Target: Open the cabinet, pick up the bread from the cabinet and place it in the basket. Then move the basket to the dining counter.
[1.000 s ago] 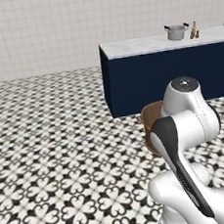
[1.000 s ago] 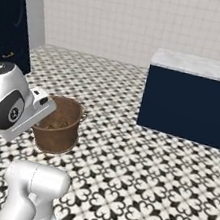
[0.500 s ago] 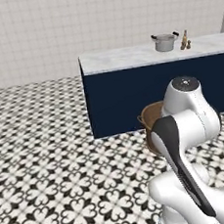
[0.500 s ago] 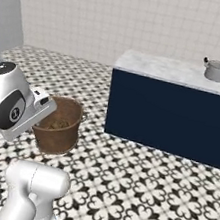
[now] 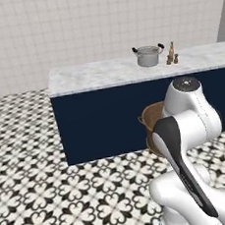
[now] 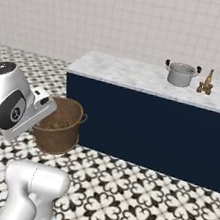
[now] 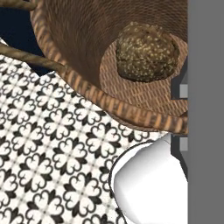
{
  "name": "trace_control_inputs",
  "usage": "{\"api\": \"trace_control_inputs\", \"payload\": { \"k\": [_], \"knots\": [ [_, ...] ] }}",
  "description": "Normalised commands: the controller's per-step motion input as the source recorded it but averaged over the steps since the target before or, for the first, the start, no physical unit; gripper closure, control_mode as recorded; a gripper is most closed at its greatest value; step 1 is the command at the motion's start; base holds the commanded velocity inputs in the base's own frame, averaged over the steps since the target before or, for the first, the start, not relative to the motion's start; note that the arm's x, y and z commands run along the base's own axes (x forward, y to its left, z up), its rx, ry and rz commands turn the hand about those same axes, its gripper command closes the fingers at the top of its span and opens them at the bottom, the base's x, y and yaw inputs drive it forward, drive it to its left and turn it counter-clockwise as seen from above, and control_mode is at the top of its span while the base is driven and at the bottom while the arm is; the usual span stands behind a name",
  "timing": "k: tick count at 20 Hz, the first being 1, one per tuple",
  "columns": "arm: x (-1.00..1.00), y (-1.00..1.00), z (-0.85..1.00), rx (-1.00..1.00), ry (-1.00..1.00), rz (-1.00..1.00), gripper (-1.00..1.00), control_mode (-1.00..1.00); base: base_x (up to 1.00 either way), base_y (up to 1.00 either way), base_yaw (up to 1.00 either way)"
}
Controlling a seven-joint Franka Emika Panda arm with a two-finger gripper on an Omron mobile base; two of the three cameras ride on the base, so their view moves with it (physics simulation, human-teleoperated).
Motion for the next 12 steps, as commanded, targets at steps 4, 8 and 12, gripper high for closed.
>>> {"api": "trace_control_inputs", "payload": {
  "k": [4, 8, 12],
  "knots": [
    [0.00, 0.00, 0.00, 0.00, 0.00, 0.00, 1.00, 1.00, 0.66, -1.00, 0.00],
    [0.00, 0.00, 0.00, 0.00, 0.00, 0.00, 1.00, 1.00, 0.55, -1.00, 0.00],
    [0.00, 0.00, 0.00, 0.00, 0.00, 0.00, 1.00, 1.00, 0.65, -1.00, 0.00]
  ]
}}
